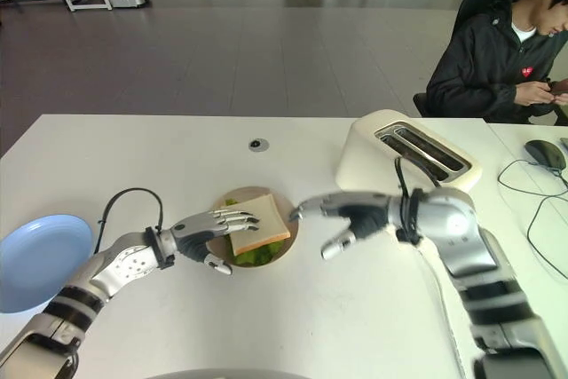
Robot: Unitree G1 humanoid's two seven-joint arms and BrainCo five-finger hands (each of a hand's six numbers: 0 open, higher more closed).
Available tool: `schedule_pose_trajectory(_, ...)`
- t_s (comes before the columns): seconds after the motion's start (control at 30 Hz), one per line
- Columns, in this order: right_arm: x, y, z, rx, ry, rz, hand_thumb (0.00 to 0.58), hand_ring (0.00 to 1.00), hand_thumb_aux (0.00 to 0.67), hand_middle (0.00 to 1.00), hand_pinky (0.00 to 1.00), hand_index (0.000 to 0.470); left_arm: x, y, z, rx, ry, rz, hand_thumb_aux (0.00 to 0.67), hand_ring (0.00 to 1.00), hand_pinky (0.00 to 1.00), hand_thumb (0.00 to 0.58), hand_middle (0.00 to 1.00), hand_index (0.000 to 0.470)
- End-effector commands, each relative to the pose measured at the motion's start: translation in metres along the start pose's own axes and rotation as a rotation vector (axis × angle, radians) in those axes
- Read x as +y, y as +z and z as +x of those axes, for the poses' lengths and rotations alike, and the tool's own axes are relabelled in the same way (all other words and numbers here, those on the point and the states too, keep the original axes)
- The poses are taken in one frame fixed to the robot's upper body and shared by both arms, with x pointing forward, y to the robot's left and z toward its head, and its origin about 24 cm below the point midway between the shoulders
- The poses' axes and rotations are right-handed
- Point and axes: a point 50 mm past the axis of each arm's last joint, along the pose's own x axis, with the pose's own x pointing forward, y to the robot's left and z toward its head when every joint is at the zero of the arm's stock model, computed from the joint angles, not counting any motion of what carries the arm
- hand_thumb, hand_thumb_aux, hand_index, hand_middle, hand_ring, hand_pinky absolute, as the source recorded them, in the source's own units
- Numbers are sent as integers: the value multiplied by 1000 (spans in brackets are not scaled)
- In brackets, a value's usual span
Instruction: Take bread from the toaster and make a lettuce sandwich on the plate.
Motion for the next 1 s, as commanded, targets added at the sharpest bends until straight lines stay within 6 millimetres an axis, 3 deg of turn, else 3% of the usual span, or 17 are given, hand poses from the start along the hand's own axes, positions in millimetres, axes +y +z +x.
schedule_pose_trajectory(0.03,27,1,6,23,106,24,0,0,0,0,0,0,4,-5,-10,28,50,49,0,0,0,0,0,0)
schedule_pose_trajectory(0.1,32,-7,13,69,114,33,0,616,0,616,616,0,26,1,-22,-11,184,68,0,0,0,0,0,0)
schedule_pose_trajectory(0.13,31,-10,16,89,107,38,209,957,134,957,957,94,38,2,-29,-8,249,90,0,0,0,0,0,0)
schedule_pose_trajectory(0.17,33,-13,19,103,100,39,472,961,381,961,961,267,53,2,-41,1,313,129,0,78,78,0,78,0)
schedule_pose_trajectory(0.2,35,-14,22,114,93,41,476,957,386,957,957,271,68,5,-54,5,381,161,244,694,694,346,694,171)
schedule_pose_trajectory(0.23,37,-15,25,120,91,43,484,961,397,961,961,278,78,9,-65,0,427,180,602,1000,1000,574,1000,422)
schedule_pose_trajectory(0.27,41,-15,28,118,98,48,487,961,402,961,961,282,83,14,-74,-5,448,186,670,1000,1000,580,1000,470)
schedule_pose_trajectory(0.33,48,-14,35,95,109,65,496,957,415,957,957,291,72,19,-84,-11,380,157,670,1000,1000,580,1000,470)
schedule_pose_trajectory(0.4,52,-15,42,87,109,74,538,957,489,957,957,343,47,19,-89,5,223,81,670,1000,1000,580,1000,470)
schedule_pose_trajectory(0.43,53,-16,46,88,109,78,540,961,494,961,961,347,32,17,-89,22,135,36,670,1000,1000,580,1000,470)
schedule_pose_trajectory(0.5,56,-21,52,87,110,93,564,957,557,957,957,391,-16,8,-87,127,-178,-50,670,1000,1000,580,1000,470)
schedule_pose_trajectory(0.53,58,-22,55,77,115,114,580,957,670,957,957,470,-37,9,-85,147,-300,-95,670,1000,1000,580,1000,470)
schedule_pose_trajectory(0.6,63,-27,61,80,130,142,580,957,670,957,957,470,-54,12,-76,144,-393,-140,670,1000,1000,580,1000,470)
schedule_pose_trajectory(0.67,66,-37,68,123,118,142,580,937,670,937,937,470,-51,5,-67,169,-377,-80,670,1000,1000,580,1000,470)
schedule_pose_trajectory(0.8,59,-51,95,184,-19,151,580,925,670,925,925,470,-17,-25,-30,281,-81,161,670,1000,1000,580,1000,470)
schedule_pose_trajectory(0.9,50,-64,122,263,-155,185,580,914,670,914,914,470,3,-40,-8,323,138,181,670,1000,1000,580,1000,470)
schedule_pose_trajectory(1.0,36,-79,132,358,-294,213,580,918,670,918,918,470,14,-53,11,360,225,197,670,1000,1000,580,1000,470)
